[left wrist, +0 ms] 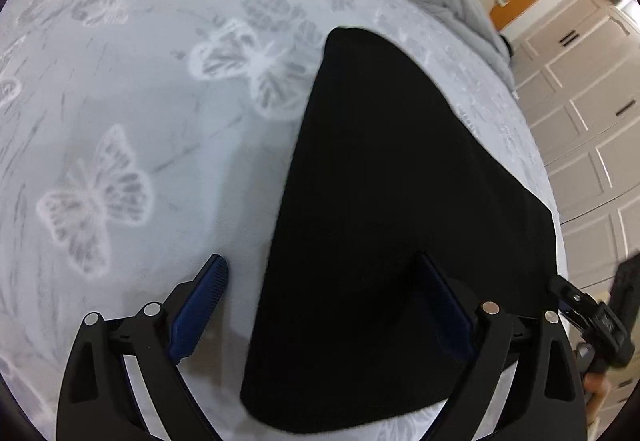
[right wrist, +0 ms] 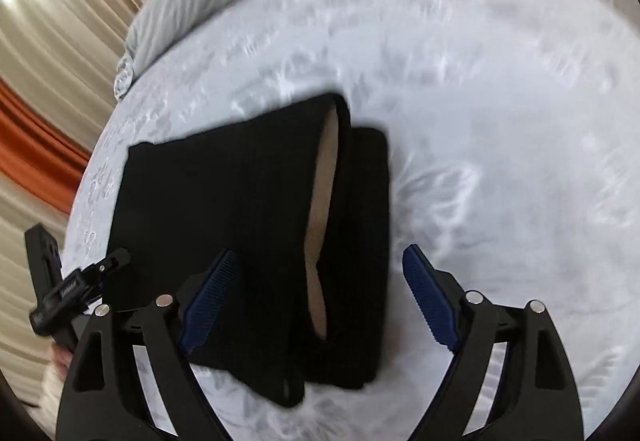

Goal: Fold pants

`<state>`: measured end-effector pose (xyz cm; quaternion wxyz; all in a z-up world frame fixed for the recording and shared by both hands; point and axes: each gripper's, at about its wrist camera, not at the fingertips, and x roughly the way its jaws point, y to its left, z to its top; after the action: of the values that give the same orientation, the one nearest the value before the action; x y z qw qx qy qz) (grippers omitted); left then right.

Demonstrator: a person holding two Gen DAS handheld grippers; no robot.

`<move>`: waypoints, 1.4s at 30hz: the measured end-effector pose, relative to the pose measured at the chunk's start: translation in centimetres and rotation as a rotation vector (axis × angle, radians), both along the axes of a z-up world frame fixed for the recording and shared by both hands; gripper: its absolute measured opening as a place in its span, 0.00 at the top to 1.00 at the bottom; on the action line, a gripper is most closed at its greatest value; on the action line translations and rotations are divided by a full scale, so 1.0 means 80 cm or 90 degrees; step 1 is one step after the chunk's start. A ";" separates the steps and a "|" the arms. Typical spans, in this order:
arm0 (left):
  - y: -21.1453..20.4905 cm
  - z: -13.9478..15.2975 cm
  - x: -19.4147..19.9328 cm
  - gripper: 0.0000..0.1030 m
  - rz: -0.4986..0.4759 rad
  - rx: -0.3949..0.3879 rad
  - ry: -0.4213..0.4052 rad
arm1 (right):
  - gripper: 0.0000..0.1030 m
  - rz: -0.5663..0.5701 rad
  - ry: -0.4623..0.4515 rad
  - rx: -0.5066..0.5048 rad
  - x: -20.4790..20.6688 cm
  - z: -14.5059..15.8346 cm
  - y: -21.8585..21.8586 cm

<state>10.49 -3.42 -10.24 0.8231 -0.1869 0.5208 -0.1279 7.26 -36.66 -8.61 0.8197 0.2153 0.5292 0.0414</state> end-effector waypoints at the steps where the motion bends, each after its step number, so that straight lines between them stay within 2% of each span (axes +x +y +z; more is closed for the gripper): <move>1: -0.004 -0.001 -0.001 0.12 -0.009 0.002 -0.010 | 0.30 -0.005 -0.005 0.015 -0.004 -0.006 0.001; 2: -0.008 0.000 -0.002 0.17 -0.015 0.001 -0.023 | 0.43 -0.006 -0.014 0.020 -0.004 -0.002 0.005; 3: -0.011 0.001 -0.002 0.44 -0.032 -0.023 -0.038 | 0.53 0.003 -0.026 0.016 -0.004 0.014 0.014; 4: -0.011 0.004 -0.001 0.55 -0.044 -0.040 -0.034 | 0.58 0.011 -0.047 0.024 -0.007 0.030 0.019; 5: -0.008 0.008 0.000 0.61 -0.037 -0.045 -0.031 | 0.68 0.019 -0.071 0.042 -0.013 0.048 0.024; 6: -0.001 0.020 -0.002 0.68 -0.039 -0.059 -0.029 | 0.68 0.031 -0.103 0.069 -0.024 0.073 0.032; 7: 0.006 0.033 -0.005 0.81 -0.041 -0.065 -0.036 | 0.68 0.043 -0.119 0.077 -0.030 0.084 0.038; 8: 0.019 0.058 -0.014 0.83 -0.051 -0.075 -0.051 | 0.68 0.060 -0.133 0.078 -0.038 0.095 0.045; 10: 0.041 0.091 -0.030 0.85 -0.058 -0.083 -0.072 | 0.67 0.081 -0.128 0.086 -0.057 0.095 0.057; 12: 0.068 0.116 -0.050 0.84 -0.060 -0.067 -0.093 | 0.60 0.094 -0.068 0.087 -0.067 0.063 0.065; 13: 0.077 0.118 -0.056 0.79 -0.058 -0.044 -0.094 | 0.57 0.088 -0.024 0.058 -0.068 0.042 0.066; 14: 0.081 0.114 -0.057 0.75 -0.061 -0.013 -0.086 | 0.52 0.072 0.019 0.013 -0.068 0.023 0.068; 15: 0.083 0.097 -0.056 0.74 -0.066 0.030 -0.067 | 0.39 0.050 0.042 -0.017 -0.070 0.008 0.065; 16: 0.087 0.083 -0.056 0.74 -0.058 0.061 -0.055 | 0.32 0.031 0.016 -0.013 -0.076 0.011 0.059; 17: 0.090 0.070 -0.057 0.74 -0.045 0.088 -0.046 | 0.29 0.020 -0.002 -0.021 -0.080 0.020 0.056; 18: 0.093 0.057 -0.059 0.69 -0.038 0.090 -0.036 | 0.28 0.015 -0.021 -0.029 -0.081 0.029 0.057; 19: 0.095 0.049 -0.059 0.54 -0.037 0.073 -0.023 | 0.24 0.009 -0.034 -0.030 -0.084 0.034 0.055; 20: 0.099 0.044 -0.060 0.44 -0.035 0.049 -0.012 | 0.14 -0.001 -0.047 -0.029 -0.086 0.038 0.054; 21: 0.101 0.041 -0.058 0.30 -0.029 0.012 -0.003 | 0.12 -0.003 -0.049 -0.021 -0.082 0.039 0.053; 23: 0.100 0.038 -0.053 0.22 -0.009 -0.016 0.000 | 0.12 0.007 -0.035 0.001 -0.073 0.031 0.056; 25: 0.095 0.030 -0.047 0.17 0.003 0.004 0.005 | 0.13 0.024 -0.016 0.013 -0.059 0.013 0.069; 26: 0.088 0.024 -0.038 0.17 0.009 0.010 0.013 | 0.16 0.029 -0.007 0.014 -0.053 0.006 0.069; 27: 0.083 0.012 -0.031 0.17 0.010 -0.006 0.030 | 0.34 0.036 -0.005 0.013 -0.047 -0.001 0.074; 28: 0.080 0.002 -0.027 0.18 0.009 -0.033 0.041 | 0.38 0.040 -0.015 0.016 -0.044 0.001 0.075; 29: 0.074 0.002 -0.025 0.18 0.007 -0.034 0.022 | 0.54 0.048 -0.026 0.015 -0.043 0.007 0.078; 30: 0.068 0.006 -0.025 0.46 -0.010 -0.036 0.008 | 0.63 0.062 -0.038 0.018 -0.043 0.019 0.081; 31: 0.063 0.009 -0.025 0.59 -0.036 -0.054 0.007 | 0.64 0.072 -0.054 0.037 -0.047 0.032 0.080; 32: 0.064 0.021 -0.031 0.67 -0.028 -0.050 -0.002 | 0.65 0.084 -0.073 0.053 -0.052 0.045 0.082; 33: 0.066 0.033 -0.036 0.82 -0.032 -0.050 -0.014 | 0.65 0.104 -0.095 0.059 -0.059 0.062 0.086; 34: 0.069 0.050 -0.045 0.84 -0.040 -0.054 -0.030 | 0.65 0.122 -0.111 0.055 -0.066 0.072 0.090; 36: 0.079 0.080 -0.066 0.84 -0.054 -0.071 -0.043 | 0.61 0.141 -0.109 0.036 -0.072 0.072 0.098; 37: 0.083 0.089 -0.076 0.83 -0.052 -0.069 -0.049 | 0.56 0.138 -0.085 0.015 -0.071 0.061 0.098; 38: 0.085 0.094 -0.083 0.82 -0.049 -0.055 -0.055 | 0.43 0.127 -0.034 -0.036 -0.064 0.039 0.100; 39: 0.086 0.089 -0.089 0.74 -0.038 -0.012 -0.059 | 0.34 0.108 -0.002 -0.073 -0.061 0.025 0.098; 40: 0.085 0.078 -0.089 0.68 -0.033 0.030 -0.052 | 0.29 0.085 0.002 -0.075 -0.061 0.018 0.092; 42: 0.079 0.046 -0.080 0.63 -0.028 0.100 -0.011 | 0.30 0.065 -0.037 -0.064 -0.065 0.039 0.088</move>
<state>4.08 2.91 -6.56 0.8369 -0.1093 0.5258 -0.1062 2.06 -29.59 -5.50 0.8414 0.1455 0.5166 0.0629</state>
